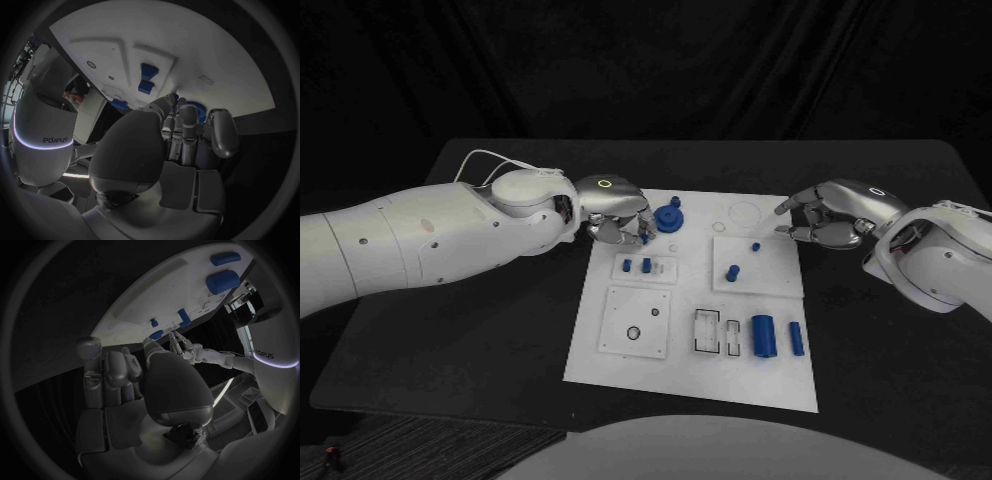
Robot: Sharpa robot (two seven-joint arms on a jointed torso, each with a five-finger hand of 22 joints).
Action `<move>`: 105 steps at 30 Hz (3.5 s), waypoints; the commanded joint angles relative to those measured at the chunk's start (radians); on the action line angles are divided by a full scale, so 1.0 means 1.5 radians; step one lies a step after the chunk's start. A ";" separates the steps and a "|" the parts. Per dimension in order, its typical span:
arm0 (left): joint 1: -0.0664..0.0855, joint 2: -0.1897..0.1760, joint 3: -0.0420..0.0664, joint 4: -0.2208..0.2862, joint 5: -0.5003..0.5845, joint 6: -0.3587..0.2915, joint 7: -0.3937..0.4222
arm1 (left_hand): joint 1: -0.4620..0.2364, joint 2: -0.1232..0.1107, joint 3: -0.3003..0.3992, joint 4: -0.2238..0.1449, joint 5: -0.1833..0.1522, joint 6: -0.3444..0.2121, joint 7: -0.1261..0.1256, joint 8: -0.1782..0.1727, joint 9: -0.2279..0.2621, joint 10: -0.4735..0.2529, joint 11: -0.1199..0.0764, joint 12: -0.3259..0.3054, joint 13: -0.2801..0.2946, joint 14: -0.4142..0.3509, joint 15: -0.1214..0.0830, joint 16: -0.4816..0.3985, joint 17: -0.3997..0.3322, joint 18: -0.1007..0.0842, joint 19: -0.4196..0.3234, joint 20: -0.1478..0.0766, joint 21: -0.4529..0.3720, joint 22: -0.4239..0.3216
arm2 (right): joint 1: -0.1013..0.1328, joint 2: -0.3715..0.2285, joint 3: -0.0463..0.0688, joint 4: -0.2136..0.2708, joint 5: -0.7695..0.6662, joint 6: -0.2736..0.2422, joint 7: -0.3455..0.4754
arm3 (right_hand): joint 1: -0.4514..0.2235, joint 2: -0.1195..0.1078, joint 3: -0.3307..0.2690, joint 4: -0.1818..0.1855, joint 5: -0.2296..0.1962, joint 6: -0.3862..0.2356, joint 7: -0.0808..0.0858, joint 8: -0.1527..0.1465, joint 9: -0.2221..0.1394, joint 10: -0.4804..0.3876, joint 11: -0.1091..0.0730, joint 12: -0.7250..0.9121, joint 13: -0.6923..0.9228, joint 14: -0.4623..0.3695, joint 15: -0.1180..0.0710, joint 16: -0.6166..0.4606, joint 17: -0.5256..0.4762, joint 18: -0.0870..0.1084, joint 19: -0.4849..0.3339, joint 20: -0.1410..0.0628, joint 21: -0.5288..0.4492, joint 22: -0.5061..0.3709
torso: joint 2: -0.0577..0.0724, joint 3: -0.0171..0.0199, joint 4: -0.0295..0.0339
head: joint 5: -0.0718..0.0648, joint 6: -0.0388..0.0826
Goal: Assemble the parts on the task board
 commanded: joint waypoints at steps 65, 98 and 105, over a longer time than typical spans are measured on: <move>0.013 -0.095 0.000 0.013 0.121 -0.179 0.096 | -0.145 -0.104 -0.233 0.143 -0.066 -0.194 -0.074 -0.015 -0.061 -0.158 0.019 0.007 0.057 -0.097 0.014 -0.079 -0.108 0.015 -0.073 0.015 -0.127 0.077 | 0.056 -0.039 0.001 0.063 -0.034 -0.033 -0.007 | 0.050 -0.027 0.039 -0.002 -0.001 0.042 0.002 0.007 -0.011 -0.162 0.007 -0.401 -0.343 0.001 0.003 -0.017 -0.013 0.009 0.008 0.004 -0.019 0.002 | 0.001 -0.0011 0.0000 | -0.008 0.000; -0.023 -0.149 -0.001 0.057 1.005 0.220 0.387 | -0.236 0.056 -0.298 0.142 -0.044 -0.446 -0.106 -0.050 -0.166 -0.623 -0.021 -0.105 -0.112 -0.773 0.080 -0.747 -0.465 0.058 -0.794 0.079 -0.767 -0.436 | 0.061 -0.002 0.000 0.088 -0.246 0.127 -0.057 | 0.095 -0.088 0.053 -0.050 0.011 0.051 -0.020 -0.022 -0.002 -0.313 0.056 -0.626 -0.606 -0.048 0.028 -0.093 -0.094 0.019 -0.017 0.026 -0.131 -0.011 | 0.014 -0.0304 0.0237 | -0.059 0.000; -0.027 -0.151 -0.001 0.060 1.023 0.232 0.384 | -0.233 0.111 -0.335 0.140 0.042 -0.484 -0.102 -0.054 -0.181 -0.657 -0.044 -0.116 -0.122 -0.804 0.074 -0.755 -0.480 0.058 -0.852 0.071 -0.775 -0.584 | 0.056 0.000 0.000 0.089 -0.247 0.128 -0.051 | 0.080 -0.090 0.051 -0.046 -0.007 0.053 -0.017 -0.028 -0.004 -0.281 0.053 -0.630 -0.624 -0.038 0.033 -0.085 -0.091 0.016 -0.006 0.030 -0.111 -0.001 | 0.012 -0.0350 0.0256 | -0.064 0.000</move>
